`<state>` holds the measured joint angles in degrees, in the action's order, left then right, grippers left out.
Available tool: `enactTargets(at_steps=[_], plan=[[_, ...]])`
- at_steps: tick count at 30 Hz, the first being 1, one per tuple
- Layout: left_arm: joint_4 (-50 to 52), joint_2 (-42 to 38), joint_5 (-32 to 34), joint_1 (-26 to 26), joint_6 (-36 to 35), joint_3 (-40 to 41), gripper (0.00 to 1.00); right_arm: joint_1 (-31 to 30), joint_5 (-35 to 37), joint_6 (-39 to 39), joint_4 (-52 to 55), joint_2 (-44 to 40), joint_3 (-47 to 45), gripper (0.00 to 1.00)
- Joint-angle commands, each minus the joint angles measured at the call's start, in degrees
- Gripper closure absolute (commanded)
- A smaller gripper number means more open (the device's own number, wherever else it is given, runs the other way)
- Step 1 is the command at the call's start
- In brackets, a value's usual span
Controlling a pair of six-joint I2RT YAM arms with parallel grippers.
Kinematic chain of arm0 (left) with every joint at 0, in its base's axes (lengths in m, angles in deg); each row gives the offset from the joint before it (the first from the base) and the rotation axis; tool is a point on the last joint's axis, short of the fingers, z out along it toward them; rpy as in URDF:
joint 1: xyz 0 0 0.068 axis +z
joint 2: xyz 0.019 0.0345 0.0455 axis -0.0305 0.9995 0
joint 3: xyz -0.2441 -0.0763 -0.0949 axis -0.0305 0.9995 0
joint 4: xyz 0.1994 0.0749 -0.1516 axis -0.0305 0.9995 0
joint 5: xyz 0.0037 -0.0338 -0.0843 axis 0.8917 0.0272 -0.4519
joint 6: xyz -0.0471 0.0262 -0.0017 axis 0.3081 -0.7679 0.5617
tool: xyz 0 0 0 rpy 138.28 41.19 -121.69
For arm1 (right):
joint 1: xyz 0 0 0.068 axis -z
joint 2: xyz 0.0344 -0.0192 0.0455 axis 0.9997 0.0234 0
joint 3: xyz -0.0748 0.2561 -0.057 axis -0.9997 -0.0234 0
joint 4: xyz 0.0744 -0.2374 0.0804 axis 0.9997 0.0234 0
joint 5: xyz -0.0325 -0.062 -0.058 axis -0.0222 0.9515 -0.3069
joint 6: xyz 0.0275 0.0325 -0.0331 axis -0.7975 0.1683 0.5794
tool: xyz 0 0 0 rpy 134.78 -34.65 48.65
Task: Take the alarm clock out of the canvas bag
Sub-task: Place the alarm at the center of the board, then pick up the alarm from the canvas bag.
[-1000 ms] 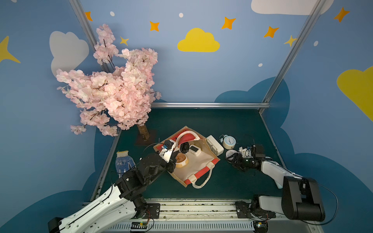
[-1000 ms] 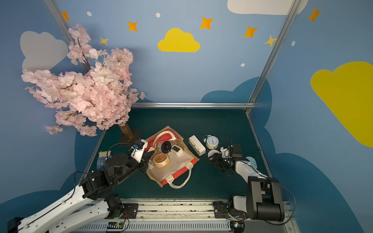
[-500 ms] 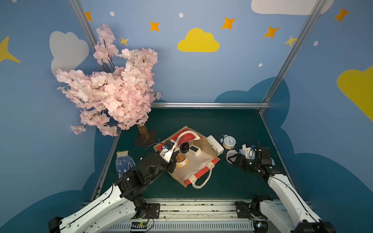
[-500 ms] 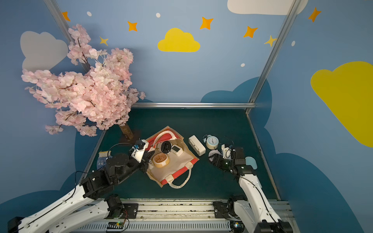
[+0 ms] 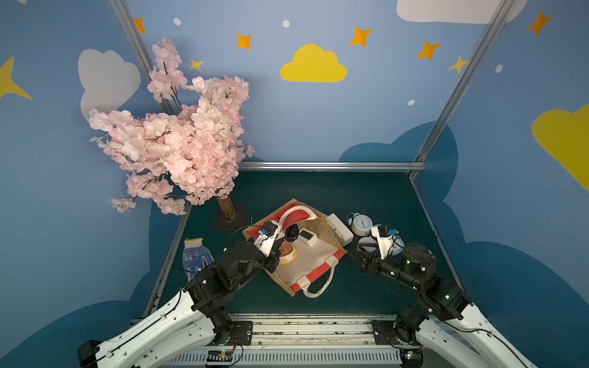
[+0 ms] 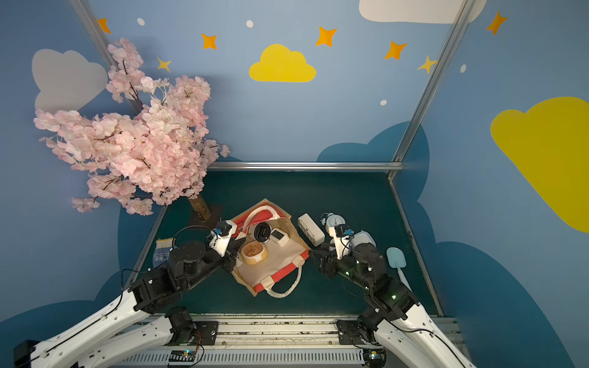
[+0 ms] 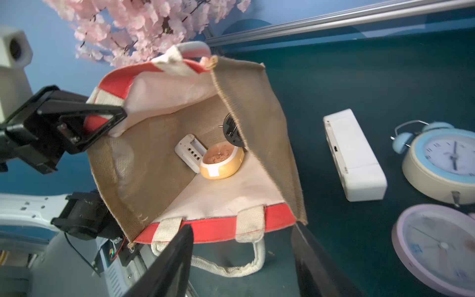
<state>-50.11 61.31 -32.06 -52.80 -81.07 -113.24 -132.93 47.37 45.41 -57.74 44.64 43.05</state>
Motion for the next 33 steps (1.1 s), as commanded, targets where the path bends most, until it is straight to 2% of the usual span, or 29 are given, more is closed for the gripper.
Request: enactTargets(at_steps=[1, 5, 9, 12, 16, 21, 26, 28, 30, 33], plan=[[-4.9, -0.4, -1.7, -0.4, 0.0, -2.2, 0.93, -9.6, 13.6, 4.6, -5.5, 7.0, 2.4, 0.39], [-3.9, 0.0, -1.3, -0.7, 0.4, -3.1, 0.93, -21.3, 22.5, 8.3, -11.5, 17.1, 6.2, 0.38], [-3.9, 0.3, -1.1, -1.1, 0.6, -3.2, 0.93, -24.7, 21.3, 8.2, -15.3, 26.2, 8.9, 0.39], [-4.0, 0.6, -1.1, -1.5, 0.5, -3.5, 0.93, -25.9, 21.6, 8.8, -13.2, 32.7, 12.2, 0.4], [-4.3, 0.3, -0.8, -2.1, -0.1, -3.2, 0.94, -24.4, 24.3, 8.4, -9.9, 38.1, 13.8, 0.4], [-4.8, -0.9, -0.5, -2.7, -0.5, -2.4, 0.94, -18.6, 22.3, 8.5, -6.4, 42.2, 13.4, 0.4], [-6.0, -2.0, -1.2, -3.5, -1.4, -1.5, 0.94, -14.7, 22.2, 10.1, -6.6, 46.4, 13.1, 0.39], [-6.6, -2.1, -1.8, -3.8, -1.9, -1.3, 0.94, -12.4, 20.1, 9.9, -7.1, 48.8, 13.6, 0.39], [-7.2, -2.0, -2.0, -4.1, -2.4, -1.1, 0.94, -11.1, 18.1, 10.4, -6.6, 51.7, 14.9, 0.38], [-6.9, -1.5, -2.0, -4.3, -3.1, -1.4, 0.94, -10.3, 18.7, 11.0, -4.2, 56.6, 17.2, 0.36]])
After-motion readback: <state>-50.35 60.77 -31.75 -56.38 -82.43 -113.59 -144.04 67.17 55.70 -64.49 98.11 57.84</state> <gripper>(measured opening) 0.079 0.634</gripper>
